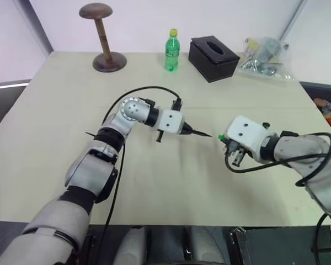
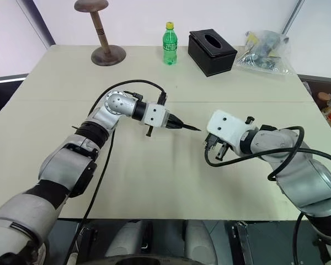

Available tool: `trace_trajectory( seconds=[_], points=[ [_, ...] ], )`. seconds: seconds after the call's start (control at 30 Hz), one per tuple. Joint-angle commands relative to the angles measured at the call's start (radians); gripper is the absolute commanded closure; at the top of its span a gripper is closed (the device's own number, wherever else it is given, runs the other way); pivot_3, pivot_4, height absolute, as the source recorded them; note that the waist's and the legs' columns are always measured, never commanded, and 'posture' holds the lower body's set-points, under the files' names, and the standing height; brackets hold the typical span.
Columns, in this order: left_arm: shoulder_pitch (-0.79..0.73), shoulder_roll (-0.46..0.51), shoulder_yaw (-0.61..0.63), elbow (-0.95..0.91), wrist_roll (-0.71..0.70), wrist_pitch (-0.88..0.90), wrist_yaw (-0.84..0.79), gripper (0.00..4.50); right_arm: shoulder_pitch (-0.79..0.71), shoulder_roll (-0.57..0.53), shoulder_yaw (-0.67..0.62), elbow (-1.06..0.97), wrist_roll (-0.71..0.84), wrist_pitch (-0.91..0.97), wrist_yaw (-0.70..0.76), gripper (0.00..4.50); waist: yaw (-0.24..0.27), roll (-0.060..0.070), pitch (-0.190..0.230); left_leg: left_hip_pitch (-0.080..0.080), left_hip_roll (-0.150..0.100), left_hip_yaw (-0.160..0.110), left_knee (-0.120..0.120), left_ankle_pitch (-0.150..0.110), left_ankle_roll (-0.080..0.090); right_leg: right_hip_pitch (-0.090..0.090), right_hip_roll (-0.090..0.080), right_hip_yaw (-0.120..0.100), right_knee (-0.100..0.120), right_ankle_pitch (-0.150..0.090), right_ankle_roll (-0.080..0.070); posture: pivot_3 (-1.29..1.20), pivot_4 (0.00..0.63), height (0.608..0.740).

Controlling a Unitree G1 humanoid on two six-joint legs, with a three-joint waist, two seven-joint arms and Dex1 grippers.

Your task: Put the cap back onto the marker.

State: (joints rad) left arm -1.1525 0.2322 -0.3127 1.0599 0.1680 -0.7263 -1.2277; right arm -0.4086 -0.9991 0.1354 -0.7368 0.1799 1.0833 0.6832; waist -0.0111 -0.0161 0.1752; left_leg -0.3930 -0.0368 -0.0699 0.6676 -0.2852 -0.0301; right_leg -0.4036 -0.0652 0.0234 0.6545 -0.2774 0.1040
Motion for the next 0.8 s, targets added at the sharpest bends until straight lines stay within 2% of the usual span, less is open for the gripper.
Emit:
trace_trajectory(
  seconds=[0.03, 0.8],
  points=[
    [-0.035, -0.005, 0.001, -0.007, -0.001, -0.013, 0.01, 4.5, -0.03, 0.013, 0.001, -0.028, 0.004, 0.006, -0.012, 4.46, 0.0, 0.0, 0.0, 0.0, 0.0, 0.0, 0.0, 0.0, 0.0, 0.0, 0.0, 0.0, 0.0, 0.0, 0.0, 0.0, 0.15, 0.74],
    [-0.038, -0.015, -0.003, -0.009, -0.004, -0.016, 0.007, 4.5, -0.074, 0.044, 0.041, -0.03, 0.003, 0.029, -0.026, 4.46, 0.0, 0.0, 0.0, 0.0, 0.0, 0.0, 0.0, 0.0, 0.0, 0.0, 0.0, 0.0, 0.0, 0.0, 0.0, 0.0, 0.15, 0.74]
  ],
)
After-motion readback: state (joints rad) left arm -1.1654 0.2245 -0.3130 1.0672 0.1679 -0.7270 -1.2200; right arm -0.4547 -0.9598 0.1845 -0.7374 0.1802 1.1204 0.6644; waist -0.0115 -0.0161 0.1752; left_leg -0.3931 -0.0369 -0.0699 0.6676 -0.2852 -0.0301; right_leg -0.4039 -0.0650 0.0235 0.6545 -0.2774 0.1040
